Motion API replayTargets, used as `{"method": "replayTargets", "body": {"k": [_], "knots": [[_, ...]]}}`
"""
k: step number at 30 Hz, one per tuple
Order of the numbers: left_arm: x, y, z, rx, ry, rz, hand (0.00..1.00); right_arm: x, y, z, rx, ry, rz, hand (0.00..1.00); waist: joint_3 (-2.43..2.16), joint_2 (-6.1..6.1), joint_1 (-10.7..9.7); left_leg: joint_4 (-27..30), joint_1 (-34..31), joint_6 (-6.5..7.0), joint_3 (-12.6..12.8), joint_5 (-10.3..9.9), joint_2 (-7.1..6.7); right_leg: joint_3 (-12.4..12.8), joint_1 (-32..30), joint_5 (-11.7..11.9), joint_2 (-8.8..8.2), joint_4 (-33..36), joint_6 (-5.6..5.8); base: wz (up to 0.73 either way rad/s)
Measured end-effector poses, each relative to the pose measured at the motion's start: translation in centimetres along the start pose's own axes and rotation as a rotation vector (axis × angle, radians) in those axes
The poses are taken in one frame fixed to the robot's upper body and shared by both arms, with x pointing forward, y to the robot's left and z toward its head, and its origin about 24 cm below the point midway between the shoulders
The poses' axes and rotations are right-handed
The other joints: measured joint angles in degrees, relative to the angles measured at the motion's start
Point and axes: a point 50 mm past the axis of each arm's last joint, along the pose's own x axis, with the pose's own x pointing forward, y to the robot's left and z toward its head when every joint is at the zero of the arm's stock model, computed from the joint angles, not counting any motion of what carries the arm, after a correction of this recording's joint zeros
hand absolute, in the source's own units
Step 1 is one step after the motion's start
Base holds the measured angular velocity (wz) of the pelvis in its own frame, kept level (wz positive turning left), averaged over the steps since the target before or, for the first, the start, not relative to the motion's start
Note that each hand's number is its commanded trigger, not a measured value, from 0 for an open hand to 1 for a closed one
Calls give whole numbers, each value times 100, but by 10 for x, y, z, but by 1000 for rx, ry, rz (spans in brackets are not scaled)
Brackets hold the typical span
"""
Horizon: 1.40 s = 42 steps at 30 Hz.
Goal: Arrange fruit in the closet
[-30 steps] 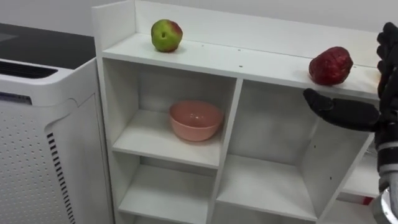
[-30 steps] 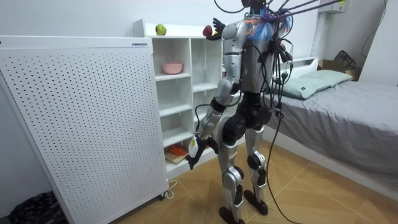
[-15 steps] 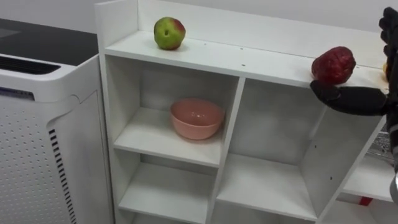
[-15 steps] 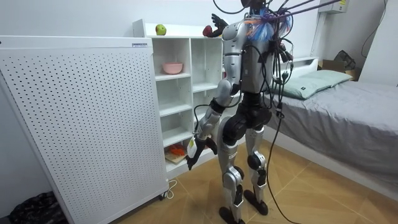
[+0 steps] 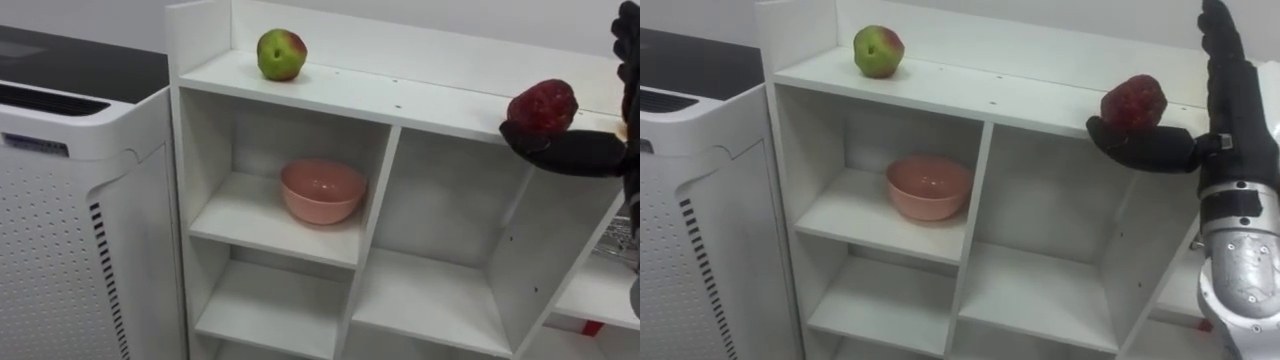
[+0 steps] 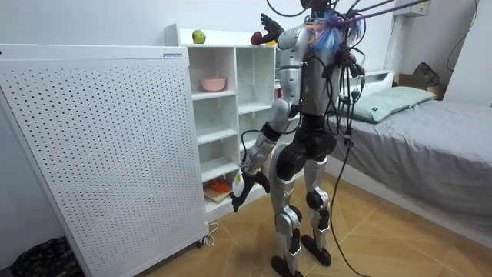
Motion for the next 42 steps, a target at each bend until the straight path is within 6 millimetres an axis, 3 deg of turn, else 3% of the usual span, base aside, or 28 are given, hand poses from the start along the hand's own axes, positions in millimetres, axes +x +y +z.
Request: {"method": "replayTargets", "body": {"k": [3,10,25,26,27,28,36,42], "knots": [[0,1,-1,8,3,0,0,0,0,-1,7,8,13,0,-3,-12,8,-4,15,0,14,0,4,16,7,1,2,4,-1,0],[0,5,-4,10,7,-4,0,-5,11,-29,-28,121,117,0,-5,-66,31,-11,-1,1,47,-1,8,36,-1,8,0,4,-11,-1],[-1,8,-7,15,15,1,0,-5,13,-28,-37,113,140,2,23,-19,83,-9,-6,0,25,-2,9,43,-1,8,3,-5,-11,0],[-1,7,-7,15,16,0,0,-5,13,-28,-37,114,141,64,24,-16,89,-7,-12,0,24,-2,8,41,-1,8,2,-5,-12,0],[-1,7,-7,15,17,1,0,-5,13,-28,-37,114,141,89,23,-15,89,-5,-12,0,25,-2,8,39,-2,8,1,-5,-12,0],[-1,7,-8,15,17,1,0,-5,13,-28,-38,113,141,100,21,-16,87,-5,-11,0,25,-2,8,40,-2,8,2,-5,-12,0],[-1,7,-8,22,22,3,0,-3,11,-27,-40,106,121,100,-7,37,91,22,0,0,28,-2,4,39,26,8,0,-5,-12,1],[-1,6,-10,22,28,1,0,-3,8,-26,-42,99,77,100,-2,108,94,39,18,0,8,-2,2,28,78,8,1,1,-12,2]]}}
